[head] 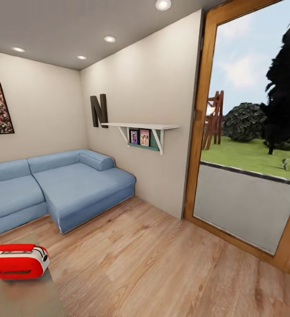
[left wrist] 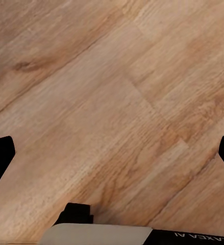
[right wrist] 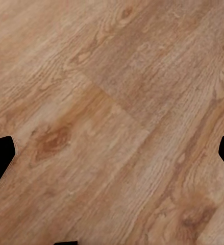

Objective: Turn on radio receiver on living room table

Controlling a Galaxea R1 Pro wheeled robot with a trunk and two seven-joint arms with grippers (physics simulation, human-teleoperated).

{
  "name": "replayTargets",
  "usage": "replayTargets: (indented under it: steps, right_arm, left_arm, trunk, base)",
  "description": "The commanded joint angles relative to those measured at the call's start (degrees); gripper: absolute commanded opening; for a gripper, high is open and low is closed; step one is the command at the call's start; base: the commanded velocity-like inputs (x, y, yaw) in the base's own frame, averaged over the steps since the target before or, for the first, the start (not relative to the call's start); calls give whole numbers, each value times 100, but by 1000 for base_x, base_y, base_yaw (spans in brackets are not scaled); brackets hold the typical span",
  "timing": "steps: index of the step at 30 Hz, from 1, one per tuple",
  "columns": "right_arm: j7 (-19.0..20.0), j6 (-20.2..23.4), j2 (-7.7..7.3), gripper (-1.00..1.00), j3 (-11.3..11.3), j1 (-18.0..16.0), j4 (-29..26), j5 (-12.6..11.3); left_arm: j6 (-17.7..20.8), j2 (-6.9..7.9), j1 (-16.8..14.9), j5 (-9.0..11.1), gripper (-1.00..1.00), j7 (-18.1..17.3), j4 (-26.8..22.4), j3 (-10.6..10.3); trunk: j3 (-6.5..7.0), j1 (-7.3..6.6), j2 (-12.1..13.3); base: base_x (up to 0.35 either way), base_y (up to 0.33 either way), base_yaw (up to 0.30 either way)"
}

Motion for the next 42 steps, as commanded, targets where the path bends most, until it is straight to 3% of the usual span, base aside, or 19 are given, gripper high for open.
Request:
replayTargets:
  steps: [1, 27, 36, 42]
  right_arm:
    - [0, 0, 1, 100, 0, 0, 1, 0]
    - [0, 0, 2, 100, 9, 0, 4, 0]
    - [0, 0, 2, 100, 9, 0, 6, 0]
    - [0, 0, 3, 100, 10, 0, 6, 0]
  left_arm:
    - [0, 0, 0, 0, 100, -2, -2, 0]
    - [-11, 0, 0, 0, 100, -5, -9, 10]
    - [-406, 0, 0, -15, 100, -6, 0, 26]
    - [-413, 0, 0, -22, 100, 0, 0, 26]
  trunk:
    - [0, 0, 0]
    - [0, 0, 0]
    - [0, 0, 0]
    - [0, 0, 0]
  base:
    - [2, 0, 288]
    - [0, 0, 288]
    - [0, 0, 288]
    - [0, -107, 288]
